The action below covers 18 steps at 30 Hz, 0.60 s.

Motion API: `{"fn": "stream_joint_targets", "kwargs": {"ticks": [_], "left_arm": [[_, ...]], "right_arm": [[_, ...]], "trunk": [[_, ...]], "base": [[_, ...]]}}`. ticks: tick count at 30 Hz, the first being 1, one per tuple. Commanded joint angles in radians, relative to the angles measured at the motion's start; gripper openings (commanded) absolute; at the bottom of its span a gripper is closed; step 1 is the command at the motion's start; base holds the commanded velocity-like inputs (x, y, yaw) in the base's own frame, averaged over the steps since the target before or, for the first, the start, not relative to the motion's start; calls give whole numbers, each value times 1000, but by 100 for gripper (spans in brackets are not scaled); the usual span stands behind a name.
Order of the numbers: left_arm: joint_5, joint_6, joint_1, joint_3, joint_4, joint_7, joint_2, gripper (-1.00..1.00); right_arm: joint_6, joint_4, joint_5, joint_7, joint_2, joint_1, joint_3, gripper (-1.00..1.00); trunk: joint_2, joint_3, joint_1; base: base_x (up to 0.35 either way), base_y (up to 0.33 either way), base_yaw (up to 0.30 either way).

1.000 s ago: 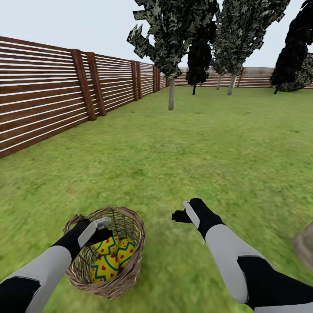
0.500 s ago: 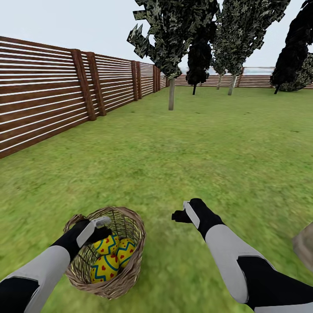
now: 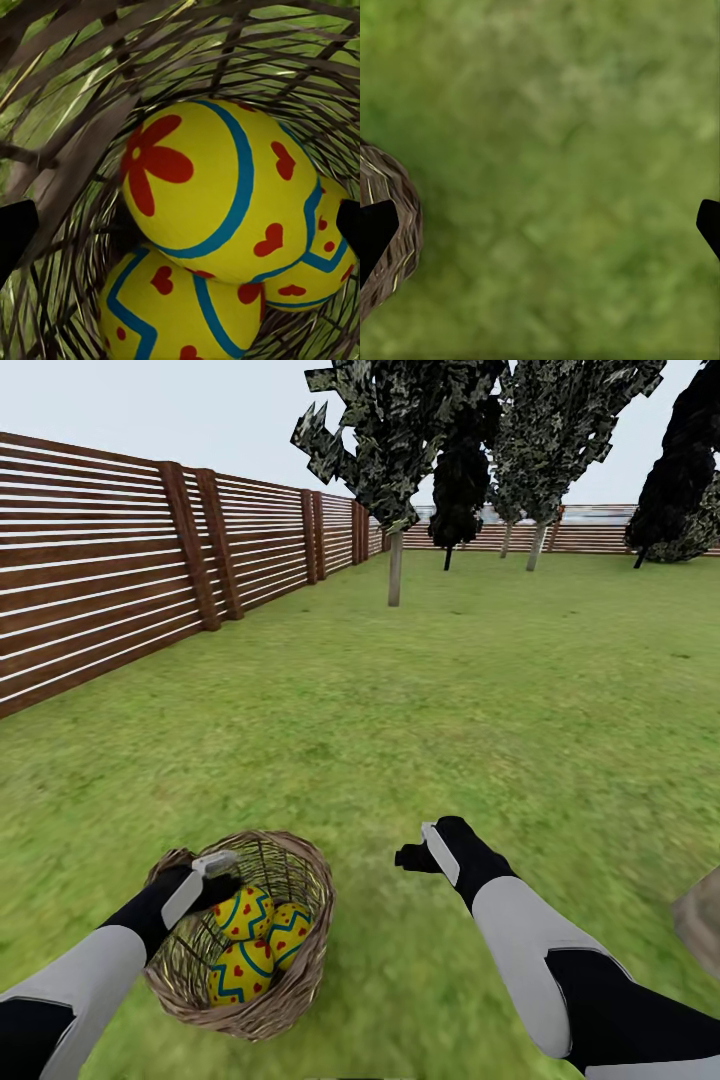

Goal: Take the three Easter eggs out of the wicker basket on the lawn in the garden, then place them on the lawn next to a single tree (choose any tree) so that all three eggs are next to the same tree and none are left in the basket.

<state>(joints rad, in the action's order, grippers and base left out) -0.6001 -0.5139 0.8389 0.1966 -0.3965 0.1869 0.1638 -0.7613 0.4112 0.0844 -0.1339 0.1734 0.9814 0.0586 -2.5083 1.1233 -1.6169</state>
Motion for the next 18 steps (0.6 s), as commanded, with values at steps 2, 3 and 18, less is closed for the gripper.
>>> {"fn": "stream_joint_targets", "kwargs": {"ticks": [2, 3, 18], "left_arm": [[-11, 0, 0, 7, -2, 8, 6, 100], [-11, 0, 0, 7, -2, 8, 7, 100], [-12, 8, -1, 6, -1, 7, 9, 100]], "right_arm": [[-3, 1, 9, -9, 1, 0, 6, 100], [-3, 1, 9, -9, 1, 0, 6, 100], [-3, 1, 9, -9, 1, 0, 6, 100]], "trunk": [[0, 1, 0], [0, 1, 0], [0, 1, 0]], "base": [[0, 0, 0], [0, 0, 0], [0, 0, 0]]}}
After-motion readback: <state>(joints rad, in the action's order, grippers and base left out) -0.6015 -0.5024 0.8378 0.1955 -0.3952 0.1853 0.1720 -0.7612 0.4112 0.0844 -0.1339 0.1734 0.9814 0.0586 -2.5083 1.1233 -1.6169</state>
